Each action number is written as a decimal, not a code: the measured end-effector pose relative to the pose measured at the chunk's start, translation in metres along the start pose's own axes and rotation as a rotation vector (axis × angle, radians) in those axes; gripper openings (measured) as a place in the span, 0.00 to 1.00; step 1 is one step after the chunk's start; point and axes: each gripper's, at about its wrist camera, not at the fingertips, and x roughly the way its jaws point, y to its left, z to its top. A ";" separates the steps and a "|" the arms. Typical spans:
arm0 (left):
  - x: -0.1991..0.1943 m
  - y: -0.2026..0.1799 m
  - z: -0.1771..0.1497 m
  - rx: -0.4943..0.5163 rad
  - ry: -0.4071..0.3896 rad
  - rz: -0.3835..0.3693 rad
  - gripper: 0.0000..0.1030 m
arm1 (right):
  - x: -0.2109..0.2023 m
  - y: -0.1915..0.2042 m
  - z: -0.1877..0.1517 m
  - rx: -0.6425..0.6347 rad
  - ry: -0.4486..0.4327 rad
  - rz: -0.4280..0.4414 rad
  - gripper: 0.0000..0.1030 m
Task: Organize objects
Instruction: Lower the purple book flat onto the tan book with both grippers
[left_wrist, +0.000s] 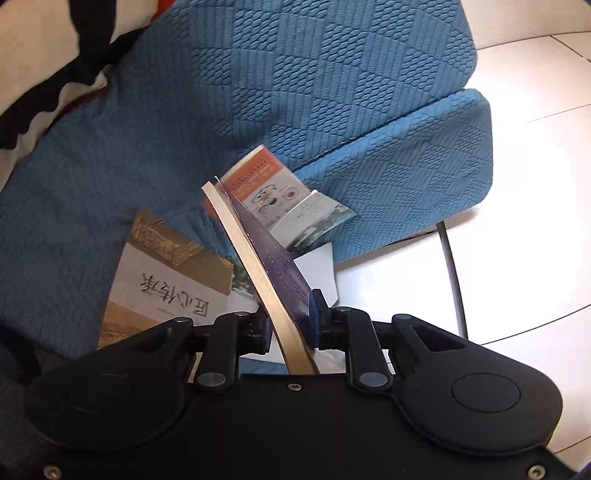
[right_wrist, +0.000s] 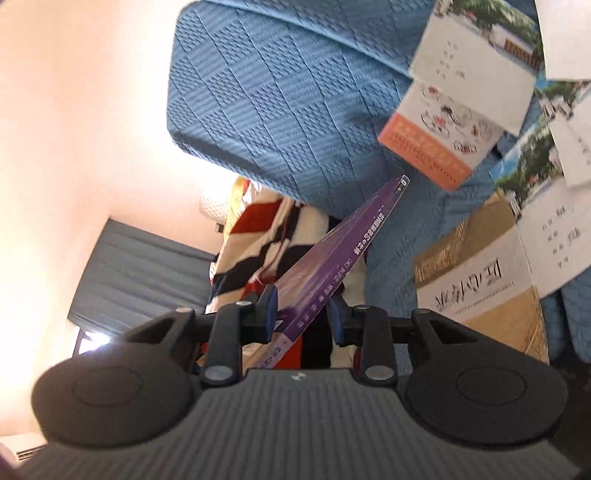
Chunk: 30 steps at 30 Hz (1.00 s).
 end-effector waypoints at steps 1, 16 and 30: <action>0.002 0.006 -0.004 0.003 -0.001 0.004 0.18 | 0.001 -0.006 -0.003 0.009 0.011 0.000 0.31; 0.054 0.083 -0.042 -0.117 0.074 0.080 0.20 | 0.013 -0.085 -0.027 0.087 0.086 -0.089 0.32; 0.067 0.109 -0.045 -0.168 0.099 0.126 0.25 | 0.026 -0.102 -0.031 0.077 0.134 -0.143 0.31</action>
